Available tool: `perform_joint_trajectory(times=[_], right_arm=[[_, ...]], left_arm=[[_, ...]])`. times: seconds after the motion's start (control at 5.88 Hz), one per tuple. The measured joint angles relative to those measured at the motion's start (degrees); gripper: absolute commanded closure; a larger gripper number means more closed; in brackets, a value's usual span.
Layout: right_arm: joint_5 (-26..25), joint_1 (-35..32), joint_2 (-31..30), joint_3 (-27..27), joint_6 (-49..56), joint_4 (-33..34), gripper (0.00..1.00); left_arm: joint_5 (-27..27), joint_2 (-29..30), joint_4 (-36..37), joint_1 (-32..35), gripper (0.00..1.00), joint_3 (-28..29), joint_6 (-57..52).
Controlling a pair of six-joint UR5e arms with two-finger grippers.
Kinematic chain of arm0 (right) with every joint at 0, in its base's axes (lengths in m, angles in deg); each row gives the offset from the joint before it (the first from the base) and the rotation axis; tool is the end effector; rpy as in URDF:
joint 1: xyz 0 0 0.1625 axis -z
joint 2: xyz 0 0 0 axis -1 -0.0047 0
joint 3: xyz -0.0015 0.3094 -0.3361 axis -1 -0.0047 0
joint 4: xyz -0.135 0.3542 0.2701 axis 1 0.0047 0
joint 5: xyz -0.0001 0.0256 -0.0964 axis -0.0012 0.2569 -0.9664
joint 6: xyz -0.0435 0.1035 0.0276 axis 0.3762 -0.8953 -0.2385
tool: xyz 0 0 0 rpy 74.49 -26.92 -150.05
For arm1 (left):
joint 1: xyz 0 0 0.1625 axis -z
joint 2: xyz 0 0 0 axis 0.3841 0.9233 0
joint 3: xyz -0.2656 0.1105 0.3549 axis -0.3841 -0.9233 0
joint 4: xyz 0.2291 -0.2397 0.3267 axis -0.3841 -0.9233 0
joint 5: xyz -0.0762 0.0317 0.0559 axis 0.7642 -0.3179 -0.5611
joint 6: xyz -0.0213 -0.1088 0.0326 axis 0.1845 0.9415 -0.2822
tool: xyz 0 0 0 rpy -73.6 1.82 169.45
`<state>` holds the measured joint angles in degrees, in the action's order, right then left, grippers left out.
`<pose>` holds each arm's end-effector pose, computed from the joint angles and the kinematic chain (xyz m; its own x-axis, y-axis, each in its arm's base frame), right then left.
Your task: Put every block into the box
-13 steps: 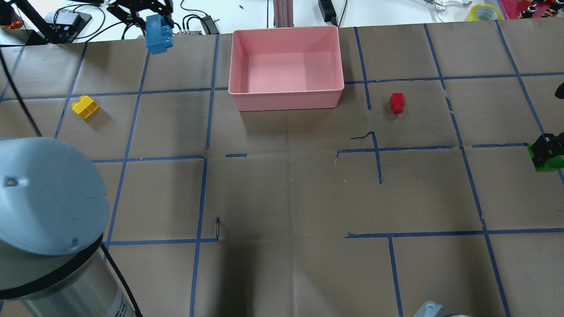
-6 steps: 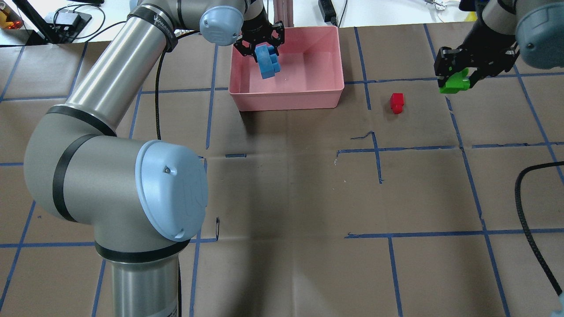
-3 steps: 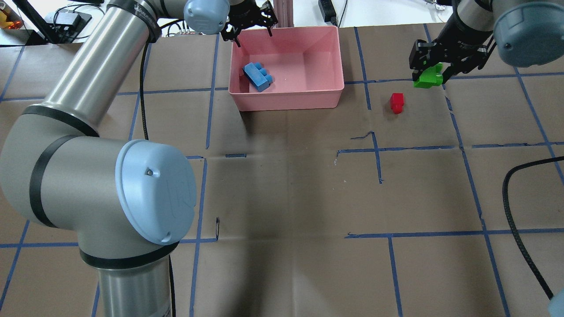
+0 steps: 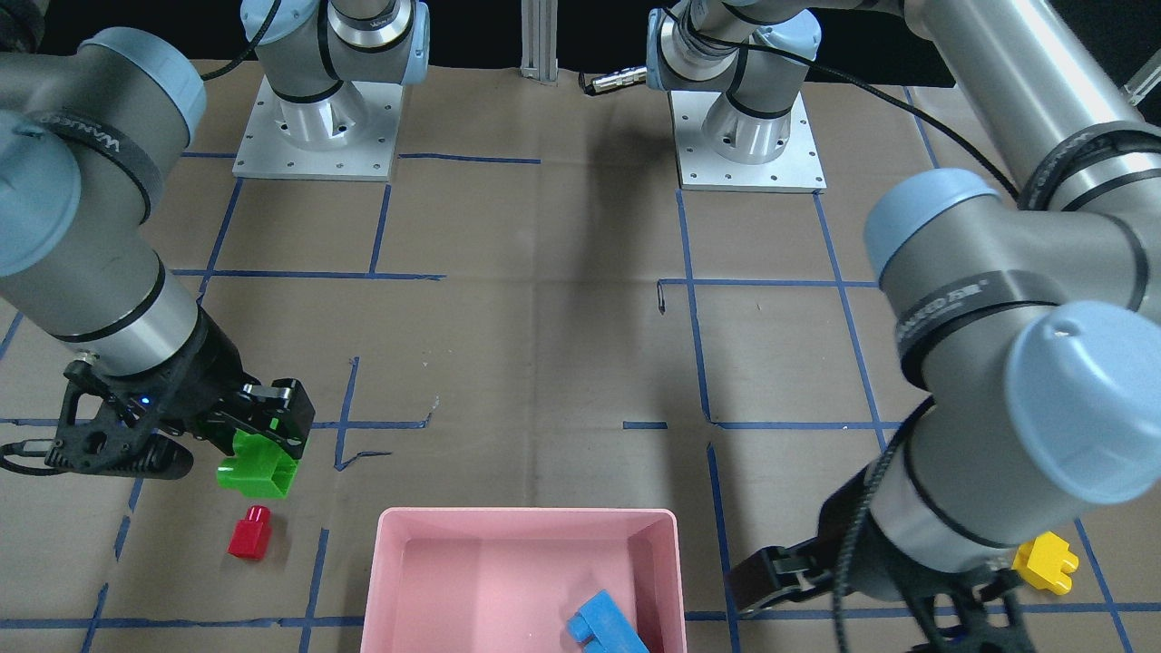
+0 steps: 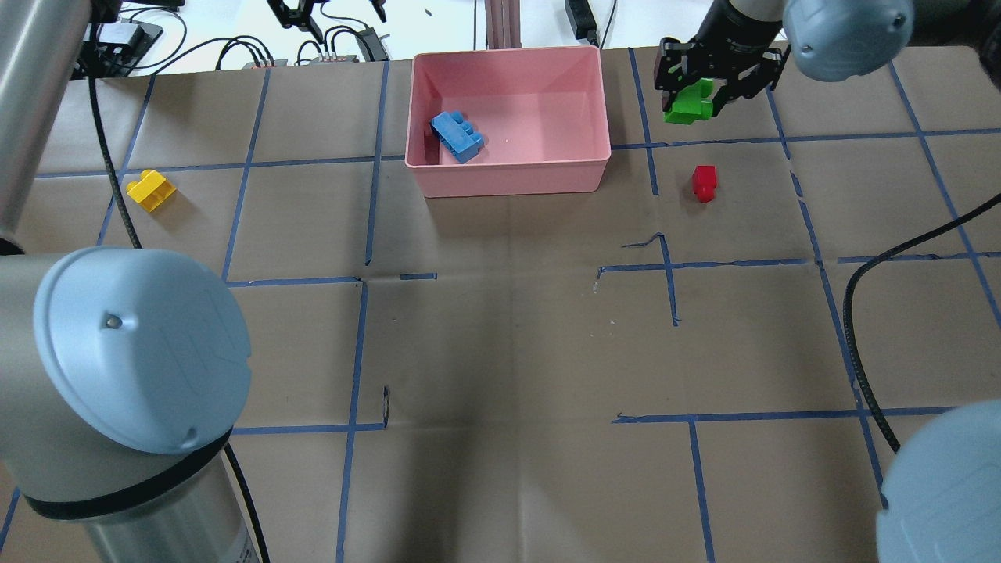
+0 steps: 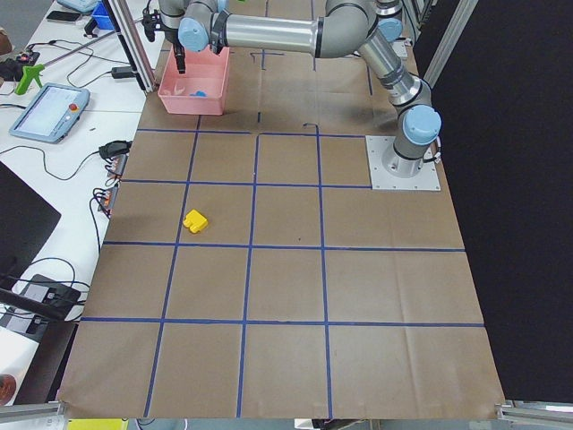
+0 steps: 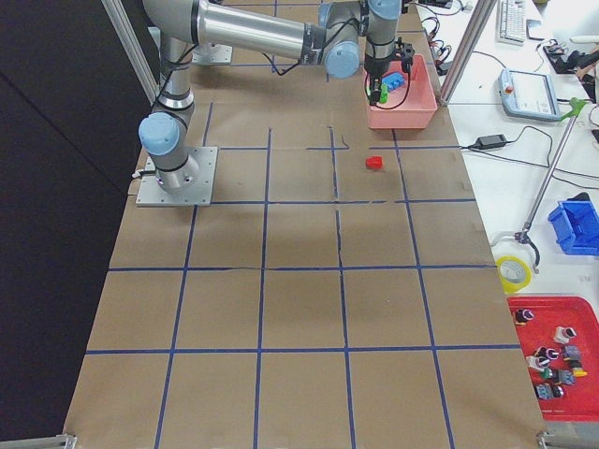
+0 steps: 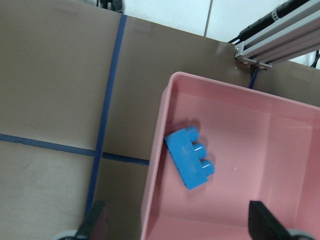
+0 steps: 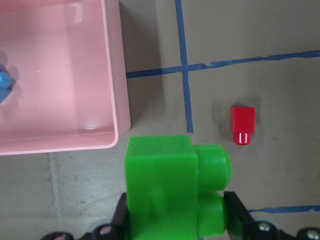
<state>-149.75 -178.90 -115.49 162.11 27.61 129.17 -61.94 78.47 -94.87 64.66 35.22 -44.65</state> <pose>0.1398 -0.7260 0.4135 -0.9828 0.0960 -0.1575 0.1147 0.9868 -0.1141 -0.1087 -0.8556 0.4454 -0.9746 -0.1601 0.1568 -0.1790 0.9771 -0.1150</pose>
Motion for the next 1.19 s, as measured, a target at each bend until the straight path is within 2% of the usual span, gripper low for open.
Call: perform_joint_trajectory(times=[0.34, 0.51, 0.68, 1.02, 1.19], right_arm=[[3.77, -6.09, 9.24, -8.72, -8.42, 5.4, 0.87], [5.39, -8.55, 13.24, -11.69, -11.83, 8.46, 0.75], [6.9, -9.74, 15.53, -13.19, -13.56, 9.82, 0.01], [7.53, -10.32, 16.73, -13.86, -13.9, 12.15, 0.0], [7.43, -10.32, 16.57, -13.89, -13.58, 12.59, 0.0]], left_arm=[[-0.3, -0.27, -3.52, -9.86, 0.0, -0.27, -17.9], [-0.6, -0.5, -5.7, -14.68, 0.0, -0.43, -27.56], [-2.13, -0.83, -7.33, -18.64, 0.0, -1.09, -37.07], [-7.85, -1.03, -7.85, -25.58, 0.0, -2.82, -62.04], [-8.95, -0.68, -7.67, -28.07, 0.0, -3.1, -73.87]])
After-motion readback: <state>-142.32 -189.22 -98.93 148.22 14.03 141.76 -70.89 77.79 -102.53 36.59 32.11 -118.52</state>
